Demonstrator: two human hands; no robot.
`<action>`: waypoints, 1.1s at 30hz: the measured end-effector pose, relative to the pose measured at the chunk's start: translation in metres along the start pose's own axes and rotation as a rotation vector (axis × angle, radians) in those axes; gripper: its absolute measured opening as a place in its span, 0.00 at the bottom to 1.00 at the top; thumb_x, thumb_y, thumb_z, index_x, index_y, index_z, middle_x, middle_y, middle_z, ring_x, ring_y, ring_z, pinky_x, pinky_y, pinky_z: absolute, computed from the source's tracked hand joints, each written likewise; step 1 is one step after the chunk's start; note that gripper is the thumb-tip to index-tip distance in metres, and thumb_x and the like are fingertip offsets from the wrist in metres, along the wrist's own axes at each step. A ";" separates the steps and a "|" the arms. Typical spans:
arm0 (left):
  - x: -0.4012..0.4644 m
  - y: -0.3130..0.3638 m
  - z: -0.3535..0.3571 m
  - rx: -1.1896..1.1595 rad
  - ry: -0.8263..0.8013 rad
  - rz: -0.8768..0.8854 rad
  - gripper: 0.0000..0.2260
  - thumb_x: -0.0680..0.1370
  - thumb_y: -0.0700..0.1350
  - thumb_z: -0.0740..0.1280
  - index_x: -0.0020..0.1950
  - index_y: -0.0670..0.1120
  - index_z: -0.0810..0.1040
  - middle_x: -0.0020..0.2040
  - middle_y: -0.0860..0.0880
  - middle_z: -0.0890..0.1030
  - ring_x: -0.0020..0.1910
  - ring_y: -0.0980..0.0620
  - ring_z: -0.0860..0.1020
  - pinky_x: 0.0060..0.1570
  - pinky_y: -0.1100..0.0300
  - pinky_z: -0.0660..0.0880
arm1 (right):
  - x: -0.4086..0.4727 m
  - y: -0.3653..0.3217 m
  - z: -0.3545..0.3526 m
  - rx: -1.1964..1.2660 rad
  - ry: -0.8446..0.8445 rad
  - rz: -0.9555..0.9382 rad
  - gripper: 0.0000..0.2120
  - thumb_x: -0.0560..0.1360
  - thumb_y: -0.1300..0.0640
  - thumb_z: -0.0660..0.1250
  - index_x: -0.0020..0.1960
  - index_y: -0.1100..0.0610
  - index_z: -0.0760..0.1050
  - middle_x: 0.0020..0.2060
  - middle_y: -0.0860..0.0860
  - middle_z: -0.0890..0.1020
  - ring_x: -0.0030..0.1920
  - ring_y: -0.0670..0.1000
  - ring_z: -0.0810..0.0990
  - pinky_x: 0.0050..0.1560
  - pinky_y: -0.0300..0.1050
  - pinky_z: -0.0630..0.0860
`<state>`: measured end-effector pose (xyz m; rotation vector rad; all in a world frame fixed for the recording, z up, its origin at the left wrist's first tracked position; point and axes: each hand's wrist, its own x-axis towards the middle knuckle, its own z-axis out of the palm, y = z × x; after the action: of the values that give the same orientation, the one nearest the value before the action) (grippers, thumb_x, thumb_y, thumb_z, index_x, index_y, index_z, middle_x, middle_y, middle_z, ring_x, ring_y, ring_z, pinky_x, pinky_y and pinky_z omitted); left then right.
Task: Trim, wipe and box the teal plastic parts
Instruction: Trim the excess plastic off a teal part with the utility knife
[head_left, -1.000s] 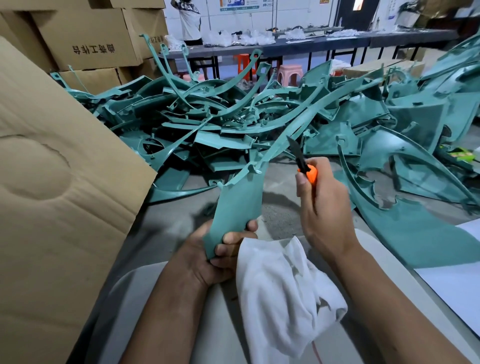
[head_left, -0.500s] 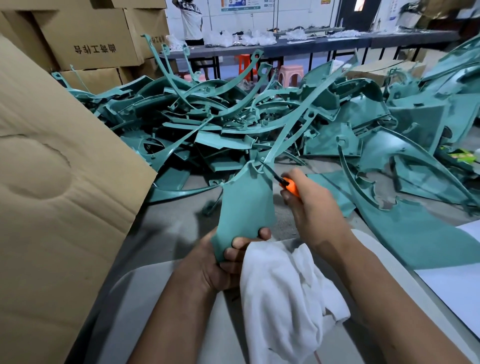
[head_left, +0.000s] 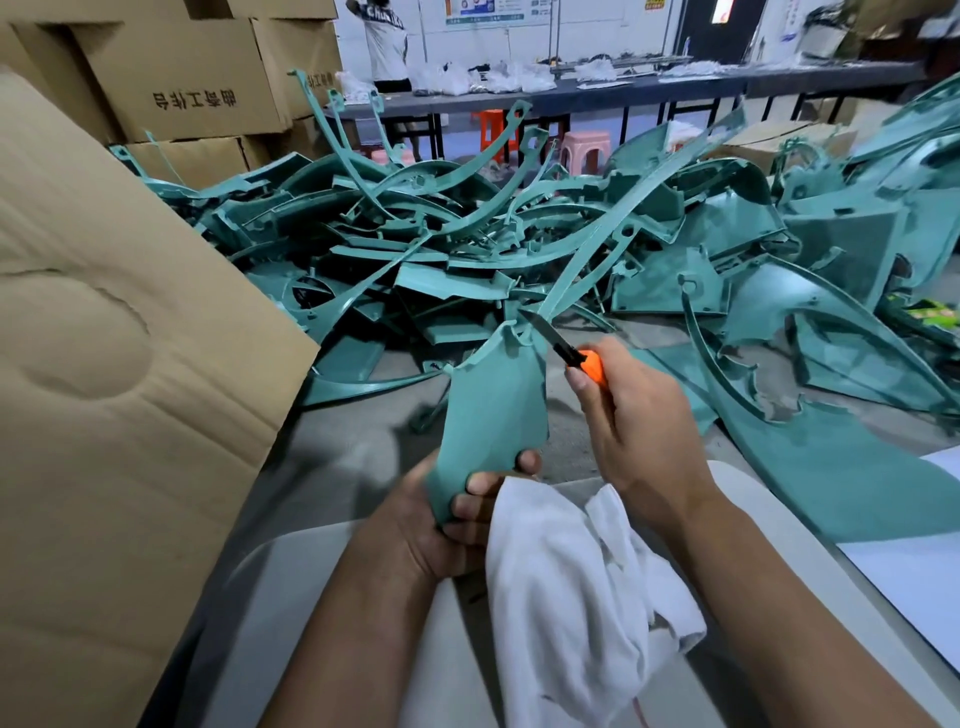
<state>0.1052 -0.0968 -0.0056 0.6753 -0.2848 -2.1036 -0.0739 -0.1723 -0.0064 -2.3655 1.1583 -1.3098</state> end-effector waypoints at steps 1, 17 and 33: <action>0.000 0.000 0.000 0.041 0.028 0.011 0.08 0.69 0.40 0.62 0.44 0.36 0.75 0.22 0.49 0.68 0.13 0.58 0.61 0.10 0.68 0.56 | 0.000 0.000 0.001 -0.035 0.006 0.014 0.14 0.86 0.46 0.55 0.53 0.54 0.71 0.37 0.48 0.77 0.37 0.56 0.74 0.37 0.55 0.72; -0.006 0.008 -0.001 0.134 -0.262 0.135 0.30 0.55 0.42 0.88 0.47 0.41 0.72 0.25 0.51 0.64 0.18 0.57 0.56 0.12 0.67 0.54 | -0.003 -0.002 -0.010 0.655 -0.220 0.030 0.19 0.84 0.48 0.61 0.43 0.63 0.71 0.29 0.52 0.72 0.30 0.50 0.69 0.31 0.42 0.66; 0.013 0.002 0.004 0.300 0.281 0.593 0.18 0.88 0.51 0.51 0.43 0.45 0.69 0.19 0.49 0.63 0.13 0.56 0.60 0.16 0.68 0.54 | -0.006 -0.023 0.001 0.455 -0.051 -0.048 0.16 0.86 0.48 0.58 0.41 0.54 0.67 0.29 0.51 0.71 0.29 0.53 0.70 0.31 0.55 0.68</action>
<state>0.0983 -0.1093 -0.0059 0.9196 -0.5716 -1.3961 -0.0628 -0.1531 0.0010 -2.0867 0.6980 -1.3481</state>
